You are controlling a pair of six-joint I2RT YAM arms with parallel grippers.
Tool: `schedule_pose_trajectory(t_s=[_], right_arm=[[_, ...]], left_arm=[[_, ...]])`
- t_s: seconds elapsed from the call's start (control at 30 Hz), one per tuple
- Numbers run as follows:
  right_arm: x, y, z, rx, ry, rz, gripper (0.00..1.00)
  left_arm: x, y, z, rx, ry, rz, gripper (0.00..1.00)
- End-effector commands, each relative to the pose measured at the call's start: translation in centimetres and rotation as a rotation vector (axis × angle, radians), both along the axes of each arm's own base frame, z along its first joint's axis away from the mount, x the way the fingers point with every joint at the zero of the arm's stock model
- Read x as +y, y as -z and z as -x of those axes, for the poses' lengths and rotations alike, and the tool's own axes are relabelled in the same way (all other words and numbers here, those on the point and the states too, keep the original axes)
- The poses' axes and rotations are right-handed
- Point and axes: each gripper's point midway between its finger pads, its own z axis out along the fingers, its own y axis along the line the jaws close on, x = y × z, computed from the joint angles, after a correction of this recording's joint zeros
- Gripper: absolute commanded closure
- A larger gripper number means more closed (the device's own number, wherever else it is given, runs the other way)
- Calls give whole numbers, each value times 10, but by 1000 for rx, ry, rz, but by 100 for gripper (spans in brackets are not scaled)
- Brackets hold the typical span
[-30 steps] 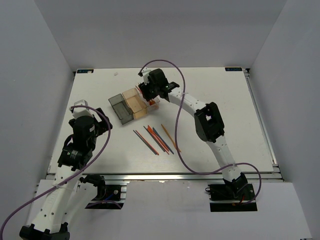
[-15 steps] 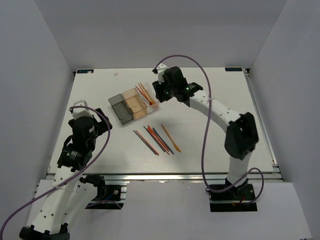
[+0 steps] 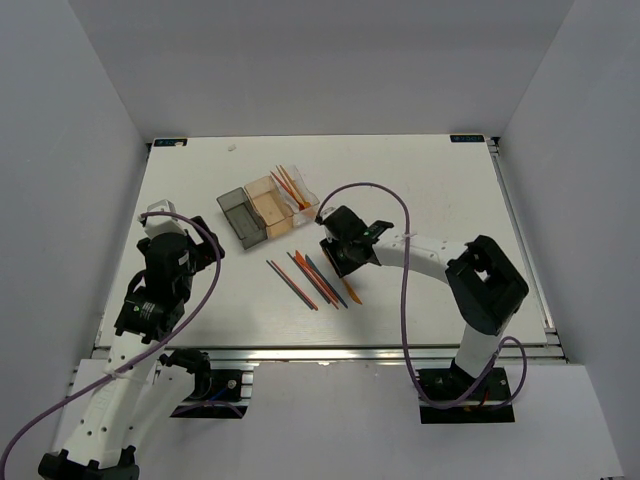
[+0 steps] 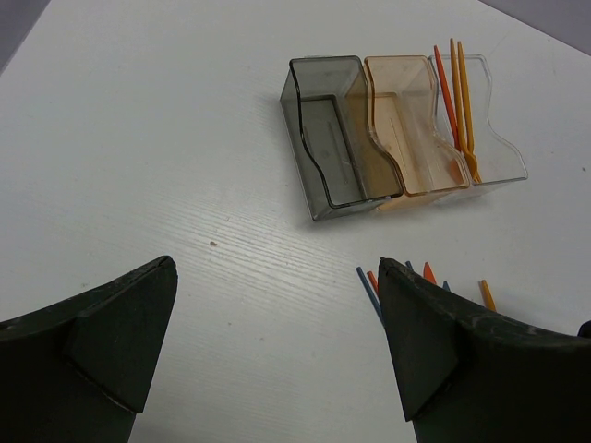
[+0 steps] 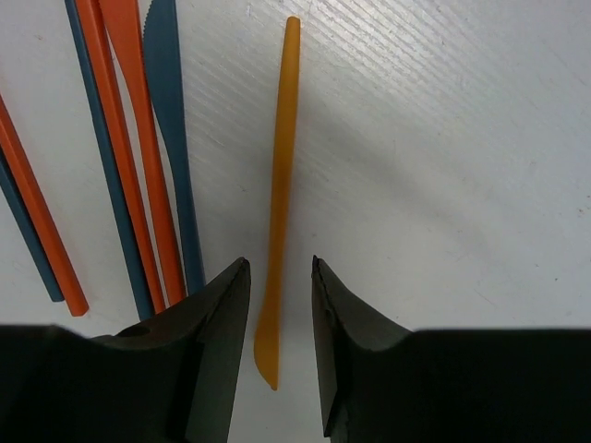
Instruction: Sort the eating utensils into containers
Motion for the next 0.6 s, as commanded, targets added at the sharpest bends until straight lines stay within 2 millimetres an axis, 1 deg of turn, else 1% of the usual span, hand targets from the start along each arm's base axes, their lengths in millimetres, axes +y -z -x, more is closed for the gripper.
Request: schedule_pose_trajectory(t_s=[0.0, 0.03, 0.1, 0.13, 0.2, 0.23, 0.3, 0.33, 0.4, 0.43, 0.5, 0.53, 0.57], right_arm=[[11, -6, -15, -39, 28, -19, 61], [11, -1, -13, -28, 24, -12, 62], [12, 4, -12, -18, 22, -13, 61], [12, 11, -11, -5, 20, -4, 62], [13, 16, -13, -1, 20, 7, 61], [13, 23, -13, 3, 16, 18, 62], [16, 24, -17, 1, 15, 23, 62], [17, 29, -17, 13, 9, 30, 63], [20, 30, -21, 12, 10, 36, 69], [19, 35, -21, 19, 14, 50, 72], [18, 39, -22, 26, 19, 64, 74], [17, 46, -21, 38, 19, 78, 77], [17, 48, -21, 43, 20, 86, 77]], left_arm=[[1, 0, -1, -5, -6, -6, 2], [1, 0, -2, -4, -8, -7, 2], [1, 0, -1, -5, -8, -7, 2], [1, 0, -1, -5, -6, -6, 2], [1, 0, -1, -5, -5, -6, 2], [1, 0, -1, -5, -5, -6, 2], [0, -1, -1, -7, -3, -4, 2], [0, -1, -1, -7, -2, -4, 2], [0, -1, -1, -9, -2, -4, 2], [0, -2, -1, -11, -3, -4, 2], [0, -3, -1, -15, -2, -2, 2], [1, -3, 0, -18, -3, -2, 2], [0, -3, 0, -18, -2, -1, 2]])
